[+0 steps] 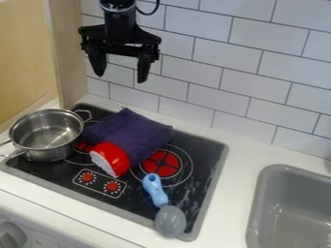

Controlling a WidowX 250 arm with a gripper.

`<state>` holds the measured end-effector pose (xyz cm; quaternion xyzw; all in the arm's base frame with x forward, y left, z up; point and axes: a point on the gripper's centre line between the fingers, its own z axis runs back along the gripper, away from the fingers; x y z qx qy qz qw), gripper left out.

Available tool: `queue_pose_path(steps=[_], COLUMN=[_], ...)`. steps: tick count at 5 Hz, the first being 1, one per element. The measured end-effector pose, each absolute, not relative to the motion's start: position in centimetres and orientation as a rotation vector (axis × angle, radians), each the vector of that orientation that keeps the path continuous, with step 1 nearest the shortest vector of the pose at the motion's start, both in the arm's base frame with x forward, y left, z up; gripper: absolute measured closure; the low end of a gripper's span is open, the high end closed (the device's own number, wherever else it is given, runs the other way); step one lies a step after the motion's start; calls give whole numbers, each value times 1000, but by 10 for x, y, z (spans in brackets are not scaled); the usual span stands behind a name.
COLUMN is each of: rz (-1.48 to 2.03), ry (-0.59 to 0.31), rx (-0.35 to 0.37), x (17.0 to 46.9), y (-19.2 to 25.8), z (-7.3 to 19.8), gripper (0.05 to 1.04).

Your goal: Put up the silver pot move thy right burner

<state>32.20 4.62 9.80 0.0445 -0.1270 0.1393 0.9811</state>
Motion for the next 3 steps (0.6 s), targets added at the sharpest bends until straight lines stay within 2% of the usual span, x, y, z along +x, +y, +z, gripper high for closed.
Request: queue_pose_path(steps=[1, 3], rz=[284, 309], ry=[-191, -147], rx=[92, 120], x=[310, 295], y=[45, 50], z=[80, 66], gripper=[84, 84])
